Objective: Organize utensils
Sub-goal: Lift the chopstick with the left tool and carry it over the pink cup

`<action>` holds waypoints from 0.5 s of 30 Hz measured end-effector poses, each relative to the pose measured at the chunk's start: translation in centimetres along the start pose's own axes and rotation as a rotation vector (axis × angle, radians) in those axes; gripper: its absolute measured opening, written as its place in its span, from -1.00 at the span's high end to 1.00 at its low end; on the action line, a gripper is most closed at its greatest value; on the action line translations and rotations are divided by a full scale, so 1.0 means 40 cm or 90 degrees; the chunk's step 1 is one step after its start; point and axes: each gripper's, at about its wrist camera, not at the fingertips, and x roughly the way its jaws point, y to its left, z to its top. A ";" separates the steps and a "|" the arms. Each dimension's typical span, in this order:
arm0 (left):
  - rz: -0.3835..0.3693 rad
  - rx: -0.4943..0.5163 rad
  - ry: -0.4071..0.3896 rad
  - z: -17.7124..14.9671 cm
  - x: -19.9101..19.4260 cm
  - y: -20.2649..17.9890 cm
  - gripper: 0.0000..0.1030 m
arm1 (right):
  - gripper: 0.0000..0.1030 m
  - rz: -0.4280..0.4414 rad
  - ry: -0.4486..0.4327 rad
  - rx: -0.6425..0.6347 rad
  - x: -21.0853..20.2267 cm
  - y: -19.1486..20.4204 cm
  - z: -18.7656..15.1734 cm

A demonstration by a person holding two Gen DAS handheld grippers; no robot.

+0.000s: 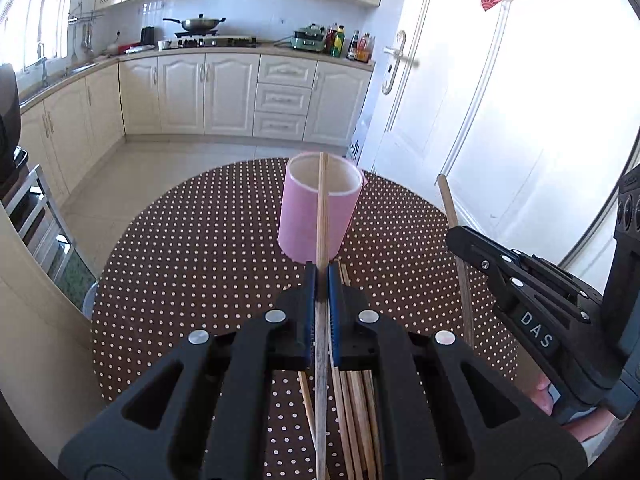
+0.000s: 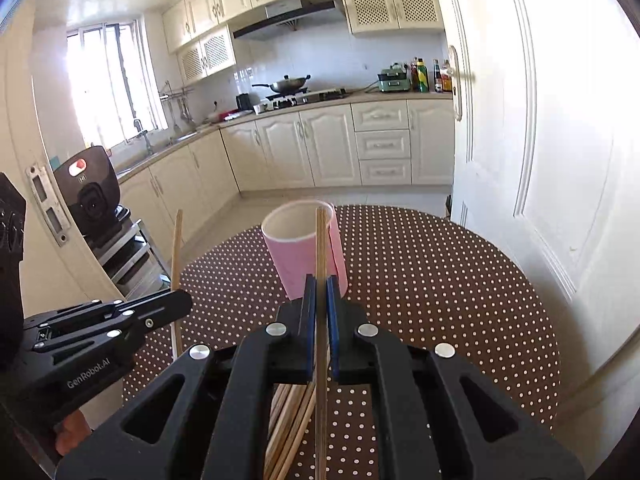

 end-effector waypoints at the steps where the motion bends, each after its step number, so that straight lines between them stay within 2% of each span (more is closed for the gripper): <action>1: 0.001 0.000 -0.001 0.006 0.000 -0.001 0.87 | 0.92 0.002 -0.006 0.000 -0.005 0.001 0.005; 9: 0.002 -0.005 -0.038 0.022 -0.052 -0.004 0.87 | 0.92 0.014 -0.057 -0.001 -0.038 0.004 0.039; 15: 0.012 0.016 -0.062 0.044 -0.078 -0.022 0.87 | 0.92 0.021 -0.082 -0.007 -0.046 0.010 0.058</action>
